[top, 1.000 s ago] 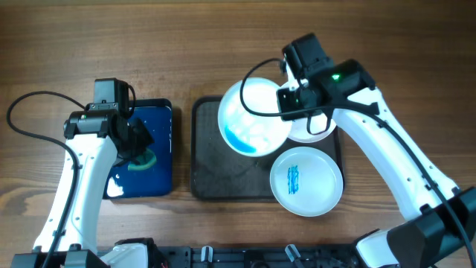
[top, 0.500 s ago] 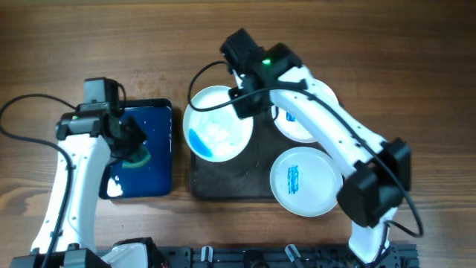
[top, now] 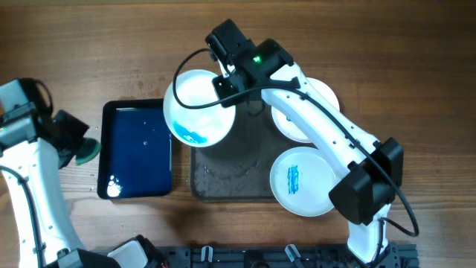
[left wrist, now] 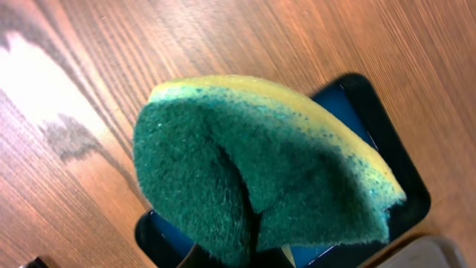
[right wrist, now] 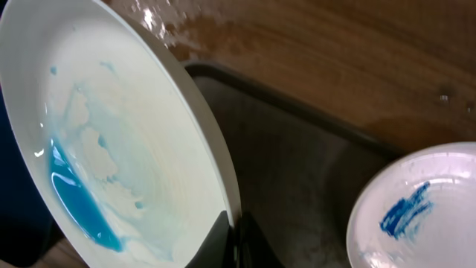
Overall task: Clean dirty plates on tray and stack at the side
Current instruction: 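Carry the plate over the blue basin with the right gripper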
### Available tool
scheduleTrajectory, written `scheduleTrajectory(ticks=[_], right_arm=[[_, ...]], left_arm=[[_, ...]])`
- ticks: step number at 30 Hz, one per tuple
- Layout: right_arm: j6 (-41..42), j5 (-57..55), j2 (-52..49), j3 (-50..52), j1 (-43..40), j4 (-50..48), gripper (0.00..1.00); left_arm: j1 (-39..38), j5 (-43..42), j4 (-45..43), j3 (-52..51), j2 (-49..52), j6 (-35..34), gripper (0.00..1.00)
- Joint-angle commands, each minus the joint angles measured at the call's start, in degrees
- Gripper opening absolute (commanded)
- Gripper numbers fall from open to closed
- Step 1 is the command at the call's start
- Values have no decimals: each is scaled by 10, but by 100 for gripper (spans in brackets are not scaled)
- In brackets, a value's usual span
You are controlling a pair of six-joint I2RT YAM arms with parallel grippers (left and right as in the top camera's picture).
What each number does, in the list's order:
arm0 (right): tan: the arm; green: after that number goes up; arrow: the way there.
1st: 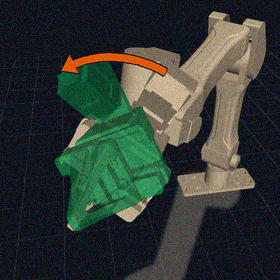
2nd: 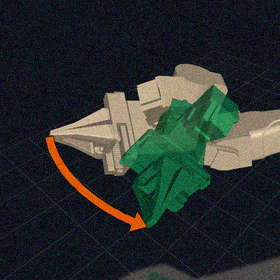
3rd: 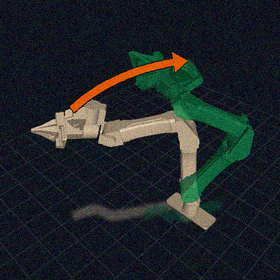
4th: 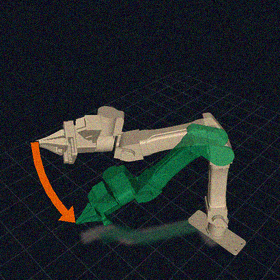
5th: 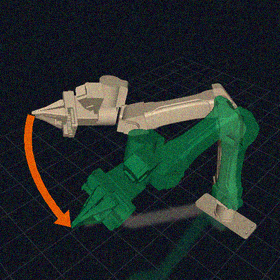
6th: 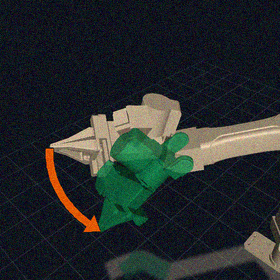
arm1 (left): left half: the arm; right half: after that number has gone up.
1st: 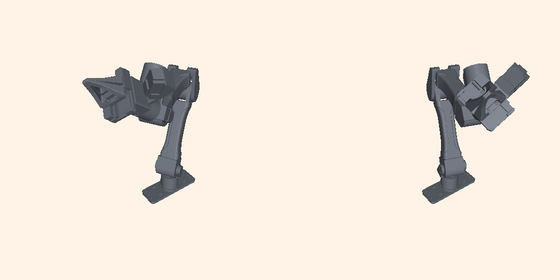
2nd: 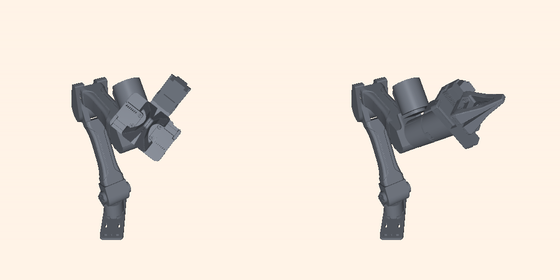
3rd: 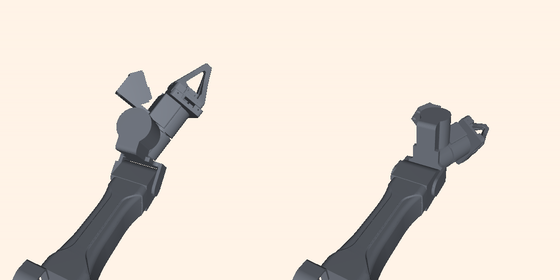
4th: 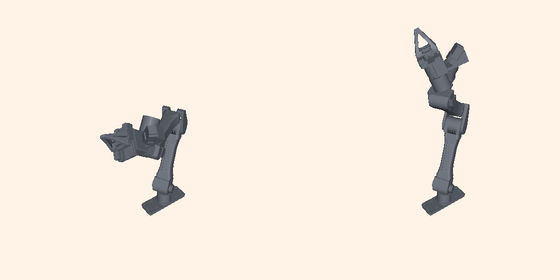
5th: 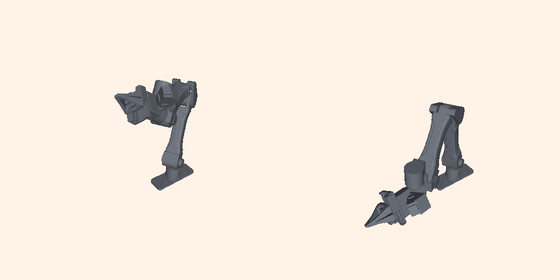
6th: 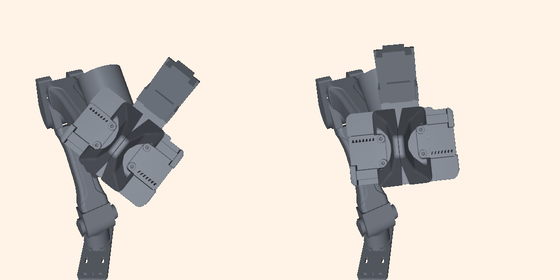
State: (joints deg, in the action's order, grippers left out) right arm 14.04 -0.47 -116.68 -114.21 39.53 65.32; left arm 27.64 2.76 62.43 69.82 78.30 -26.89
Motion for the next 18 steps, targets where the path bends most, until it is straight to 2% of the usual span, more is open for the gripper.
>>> scheduleTrajectory(ticks=[1,10,18], right_arm=[[12,9,-1,-30,23,-22,5],[25,-19,-1,-44,76,-106,5],[-5,-138,-2,-44,143,-197,5]], left_arm=[[50,-48,3,15,-10,-3,4],[67,-56,14,15,-10,-3,4],[67,-68,19,15,-10,-2,4]])
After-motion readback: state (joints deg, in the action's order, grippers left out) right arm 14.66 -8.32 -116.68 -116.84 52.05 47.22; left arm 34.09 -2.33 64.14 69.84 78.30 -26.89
